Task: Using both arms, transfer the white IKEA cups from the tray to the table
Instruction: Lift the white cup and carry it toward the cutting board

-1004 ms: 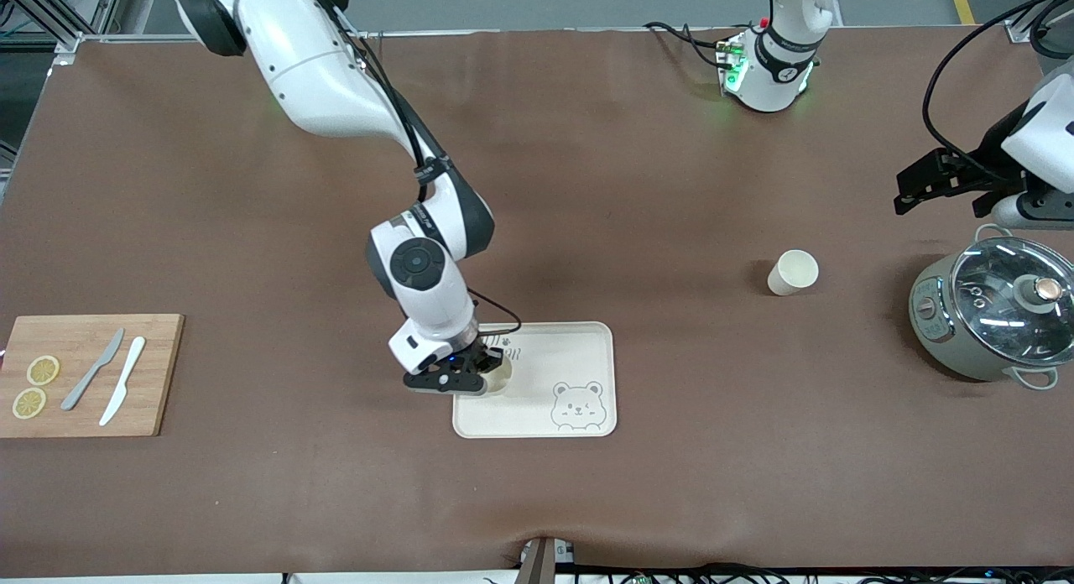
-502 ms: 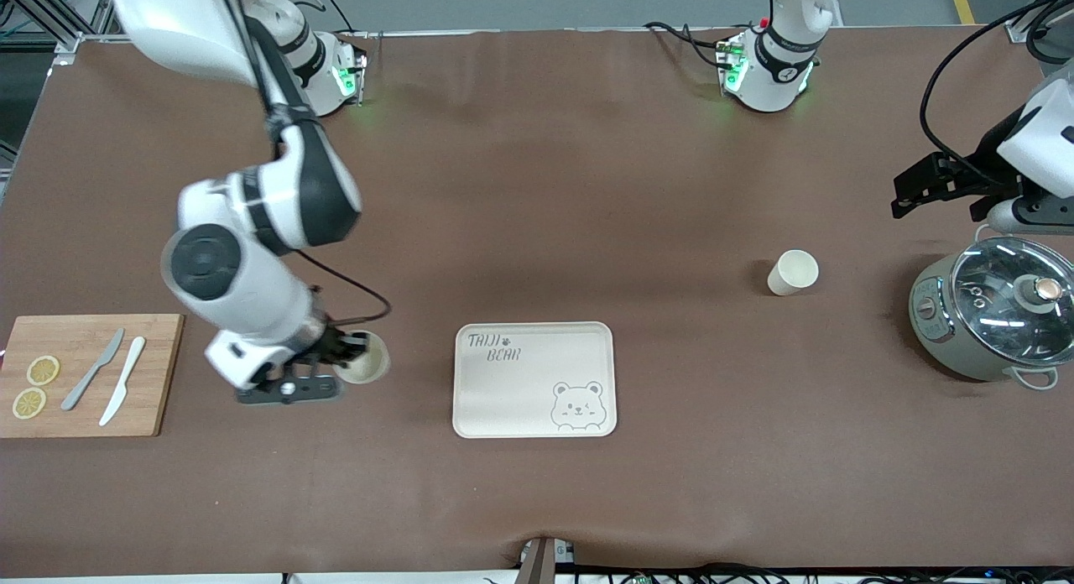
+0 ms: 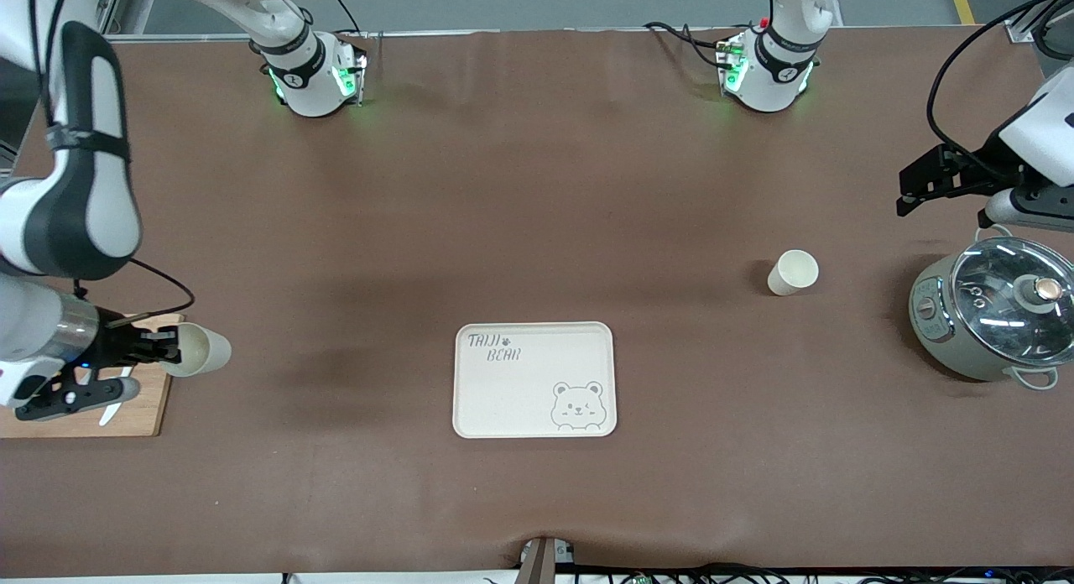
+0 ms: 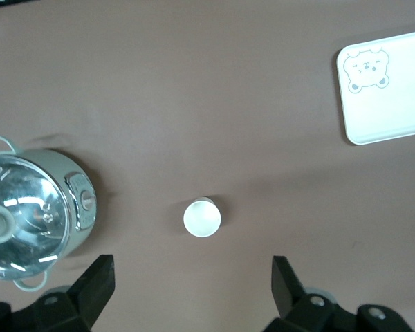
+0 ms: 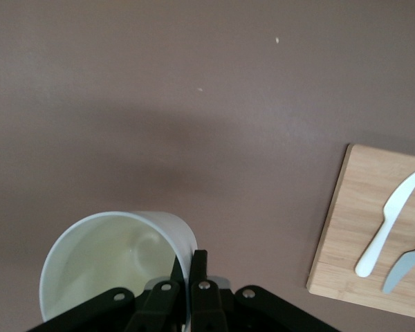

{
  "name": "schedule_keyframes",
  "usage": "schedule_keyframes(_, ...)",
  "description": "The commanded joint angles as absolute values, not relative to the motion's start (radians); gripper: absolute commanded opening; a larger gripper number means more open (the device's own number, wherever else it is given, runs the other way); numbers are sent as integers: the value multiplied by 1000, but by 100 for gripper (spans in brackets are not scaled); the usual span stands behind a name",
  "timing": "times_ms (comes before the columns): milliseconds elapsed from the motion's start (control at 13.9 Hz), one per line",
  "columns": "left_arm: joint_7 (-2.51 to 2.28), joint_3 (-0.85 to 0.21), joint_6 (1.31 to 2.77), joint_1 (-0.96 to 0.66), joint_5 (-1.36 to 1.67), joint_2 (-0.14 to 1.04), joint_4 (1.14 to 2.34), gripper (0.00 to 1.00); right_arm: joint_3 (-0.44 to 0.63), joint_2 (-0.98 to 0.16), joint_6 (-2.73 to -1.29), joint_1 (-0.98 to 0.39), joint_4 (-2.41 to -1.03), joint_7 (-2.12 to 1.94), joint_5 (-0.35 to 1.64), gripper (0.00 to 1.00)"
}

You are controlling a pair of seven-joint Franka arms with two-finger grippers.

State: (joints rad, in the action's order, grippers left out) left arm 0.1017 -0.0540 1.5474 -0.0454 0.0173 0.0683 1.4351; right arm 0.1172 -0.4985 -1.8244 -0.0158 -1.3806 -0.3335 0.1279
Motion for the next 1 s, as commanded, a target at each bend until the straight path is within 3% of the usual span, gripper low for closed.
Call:
schedule_keyframes(0,135,-52,1549,-43,23,66,1424,100,92,-466,-1960,-6,-1541,-365,181,0)
schedule_keyframes(215,127,-52,1551,-46,23,66,1424,100,92,-456,-2142,-17,-1696,-370,187,0)
schedule_keyframes(574,117,-54,1549,-48,28,66,1424,100,91,-468,-2304,-51,-1813,-368,235,0)
schedule_keyframes(932,9,-61,1549,-60,25,66,1424,100,91,-528,-2417,-89,-1825,-365,276,0)
